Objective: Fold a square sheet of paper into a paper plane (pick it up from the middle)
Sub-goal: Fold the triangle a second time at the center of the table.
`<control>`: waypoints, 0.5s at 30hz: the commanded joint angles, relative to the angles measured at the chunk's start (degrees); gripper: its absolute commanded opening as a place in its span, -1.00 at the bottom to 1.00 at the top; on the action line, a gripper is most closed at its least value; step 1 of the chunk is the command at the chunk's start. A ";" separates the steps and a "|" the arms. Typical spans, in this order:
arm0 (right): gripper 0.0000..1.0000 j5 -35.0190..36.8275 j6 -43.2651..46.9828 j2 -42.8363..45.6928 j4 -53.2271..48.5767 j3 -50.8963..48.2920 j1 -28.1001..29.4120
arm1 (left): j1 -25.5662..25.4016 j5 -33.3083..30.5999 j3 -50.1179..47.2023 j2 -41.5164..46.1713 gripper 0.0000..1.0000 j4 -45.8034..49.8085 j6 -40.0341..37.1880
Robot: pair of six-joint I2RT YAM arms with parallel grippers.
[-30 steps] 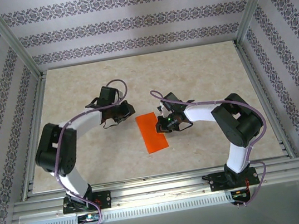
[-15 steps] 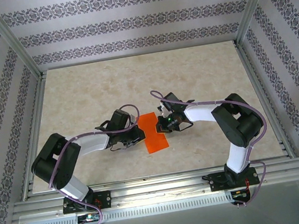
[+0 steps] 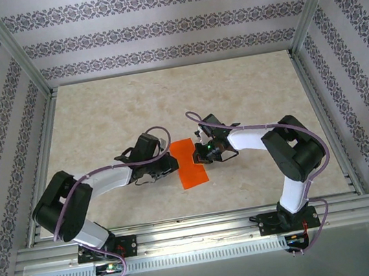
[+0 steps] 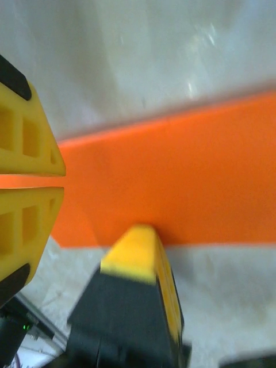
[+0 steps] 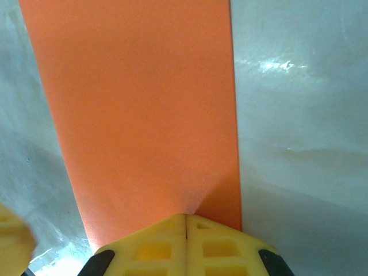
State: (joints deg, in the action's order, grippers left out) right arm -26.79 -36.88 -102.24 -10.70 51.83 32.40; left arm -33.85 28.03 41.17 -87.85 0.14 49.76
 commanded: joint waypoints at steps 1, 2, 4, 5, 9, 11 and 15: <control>-1.00 5.08 0.23 -1.12 -6.84 -2.18 -0.13 | -1.87 0.57 1.41 0.14 -0.77 -1.34 1.00; -1.00 5.08 0.23 -1.12 -6.87 -2.13 -0.06 | -2.00 1.34 1.14 -0.66 -0.81 -3.04 1.85; -1.00 5.03 0.15 -1.01 -6.83 -2.13 -0.06 | -2.76 2.40 0.34 -2.60 -0.87 -6.33 3.50; -1.00 4.99 0.16 -1.02 -6.82 -2.09 -0.10 | -3.25 2.77 -0.03 -3.56 -0.90 -7.71 4.03; -1.00 5.16 0.15 -1.04 -7.04 -1.91 -0.11 | -5.04 3.50 -1.63 -7.65 -1.00 -11.65 5.76; -1.00 5.17 -0.03 -1.08 -6.79 -2.00 -0.01 | -5.52 2.24 -3.35 -8.37 -1.00 -11.48 6.26; -1.00 5.25 -0.28 -1.21 -6.58 -2.22 0.12 | -5.62 0.37 -7.72 -6.85 -1.00 -11.67 6.19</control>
State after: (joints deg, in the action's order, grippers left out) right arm -26.59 -37.10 -102.13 -11.05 51.83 32.42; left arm -38.81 29.87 36.27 -95.24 -11.81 54.96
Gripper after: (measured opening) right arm 0.049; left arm 0.063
